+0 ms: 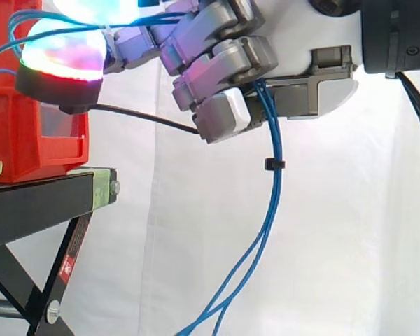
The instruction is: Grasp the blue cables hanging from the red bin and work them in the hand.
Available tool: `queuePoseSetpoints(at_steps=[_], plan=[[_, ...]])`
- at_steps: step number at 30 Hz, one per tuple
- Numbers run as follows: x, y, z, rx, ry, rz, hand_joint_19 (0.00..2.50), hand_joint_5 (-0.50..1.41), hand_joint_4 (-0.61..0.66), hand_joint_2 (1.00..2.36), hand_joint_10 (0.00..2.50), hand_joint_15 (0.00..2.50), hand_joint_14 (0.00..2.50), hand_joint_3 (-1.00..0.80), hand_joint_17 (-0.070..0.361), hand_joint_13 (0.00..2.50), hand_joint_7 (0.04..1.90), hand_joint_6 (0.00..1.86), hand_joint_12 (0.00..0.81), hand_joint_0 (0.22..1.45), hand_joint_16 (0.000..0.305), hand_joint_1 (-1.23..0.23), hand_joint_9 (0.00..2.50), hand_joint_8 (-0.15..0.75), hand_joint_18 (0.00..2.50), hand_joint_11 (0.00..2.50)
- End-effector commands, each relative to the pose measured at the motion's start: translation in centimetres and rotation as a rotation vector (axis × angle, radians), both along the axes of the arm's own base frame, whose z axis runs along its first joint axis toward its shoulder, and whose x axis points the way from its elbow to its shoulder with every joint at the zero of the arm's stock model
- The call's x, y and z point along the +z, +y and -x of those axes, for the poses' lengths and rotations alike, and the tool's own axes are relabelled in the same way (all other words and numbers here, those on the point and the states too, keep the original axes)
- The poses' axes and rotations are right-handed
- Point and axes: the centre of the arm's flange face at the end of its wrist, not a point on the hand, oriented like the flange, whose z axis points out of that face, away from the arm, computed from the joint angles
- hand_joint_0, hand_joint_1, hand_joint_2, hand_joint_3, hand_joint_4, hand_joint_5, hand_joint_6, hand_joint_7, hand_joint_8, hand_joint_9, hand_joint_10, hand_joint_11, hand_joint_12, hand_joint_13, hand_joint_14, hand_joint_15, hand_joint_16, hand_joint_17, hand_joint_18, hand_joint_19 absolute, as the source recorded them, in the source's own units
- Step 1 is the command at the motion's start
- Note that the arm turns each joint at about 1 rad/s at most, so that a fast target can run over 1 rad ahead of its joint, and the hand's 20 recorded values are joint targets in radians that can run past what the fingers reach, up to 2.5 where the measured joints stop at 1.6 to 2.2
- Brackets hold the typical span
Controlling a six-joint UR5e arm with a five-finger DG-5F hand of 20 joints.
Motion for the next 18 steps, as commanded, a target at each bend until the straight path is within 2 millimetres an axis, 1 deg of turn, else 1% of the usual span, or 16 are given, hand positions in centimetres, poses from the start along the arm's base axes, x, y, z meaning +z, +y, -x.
queuePoseSetpoints(at_steps=[1,2,3,4,6,7,8,10,11,12,13,14,15,16,17,18], plan=[[0.03,-0.02,0.0,-0.001,0.0,0.0,0.65,0.3,0.2,1.01,2.5,1.97,2.5,-0.02,0.178,2.02,1.28,0.23,0.712,1.07,0.237,-0.75,1.78,0.535,2.5,2.5],[0.03,0.07,0.02,0.001,0.0,0.0,0.65,0.31,0.19,1.01,2.5,1.97,2.5,0.0,0.178,2.02,1.27,0.25,0.712,1.1,0.237,-0.74,1.78,0.535,2.5,2.5],[0.04,0.07,0.0,0.001,-0.002,-0.001,0.65,0.36,0.19,1.01,2.5,1.97,2.5,0.04,0.178,2.02,1.29,0.23,0.712,1.13,0.237,-0.71,1.78,0.535,2.5,2.5],[0.05,0.0,-0.03,0.001,-0.003,-0.002,0.65,0.39,0.18,1.01,2.5,1.97,2.5,0.08,0.178,2.02,1.31,0.19,0.712,1.17,0.237,-0.67,1.78,0.535,2.5,2.5],[-0.02,0.0,-0.06,-0.001,-0.003,-0.002,0.65,0.47,0.16,1.01,2.5,1.97,2.5,0.13,0.178,2.02,1.36,0.09,0.712,1.19,0.237,-0.65,1.78,0.535,2.5,2.5],[0.06,0.0,-0.04,-0.001,-0.005,-0.002,0.65,0.48,0.17,1.01,2.5,1.97,2.5,0.07,0.178,2.02,1.36,0.06,0.712,1.17,0.237,-0.65,1.78,0.535,2.5,2.5],[0.06,0.0,-0.04,-0.001,-0.005,-0.002,0.65,0.5,0.17,1.01,2.5,1.97,2.5,-0.03,0.178,2.02,1.4,0.01,0.712,1.11,0.237,-0.66,1.78,0.535,2.5,2.5],[-0.02,0.0,-0.06,-0.001,-0.003,-0.002,0.65,0.45,0.21,1.01,2.5,1.97,2.5,-0.22,0.178,2.02,1.33,0.0,0.712,0.95,0.237,-0.68,1.78,0.535,2.5,2.5],[0.06,0.1,-0.03,0.002,-0.005,-0.002,0.65,0.45,0.21,1.01,2.5,1.97,2.5,0.01,0.178,2.02,1.32,0.01,0.712,0.99,0.237,-0.66,1.78,0.535,2.5,2.5],[0.06,0.1,-0.03,0.002,-0.005,-0.002,0.65,0.47,0.21,1.01,2.5,1.97,2.5,0.12,0.178,2.02,1.35,0.0,0.712,1.03,0.237,-0.66,1.78,0.535,2.5,2.5],[-0.01,0.12,-0.06,0.002,-0.005,-0.002,0.65,0.57,0.2,1.17,2.5,1.97,2.5,0.38,0.178,2.02,1.46,0.0,0.712,1.13,0.237,-0.65,1.78,0.535,2.5,2.5],[-0.01,0.12,-0.06,0.002,-0.005,-0.002,0.65,0.59,0.16,1.26,2.5,1.97,2.5,0.49,0.178,2.02,1.47,0.17,0.712,1.21,0.237,-0.64,1.78,0.535,2.5,2.5],[0.09,0.02,-0.07,0.001,-0.007,-0.004,0.65,0.58,0.15,1.27,2.5,1.97,2.5,0.5,0.178,2.02,1.44,0.25,0.712,1.23,0.237,-0.64,1.78,0.535,2.5,2.5],[0.1,0.03,-0.08,0.001,-0.009,-0.004,0.65,0.57,0.12,1.49,2.5,1.97,2.5,0.35,0.178,2.02,1.42,0.33,0.712,1.15,0.237,-0.64,1.78,0.535,2.5,2.5],[0.1,0.03,-0.08,0.001,-0.009,-0.004,0.65,0.54,0.13,1.55,2.5,1.97,2.5,0.26,0.178,2.02,1.39,0.34,0.712,1.11,0.237,-0.66,1.78,0.535,2.5,2.5],[0.1,0.03,-0.08,0.001,-0.009,-0.004,0.65,0.53,0.14,1.21,2.5,1.97,2.5,0.39,0.178,2.02,1.38,0.29,0.712,1.16,0.237,-0.68,1.78,0.535,2.5,2.5]])
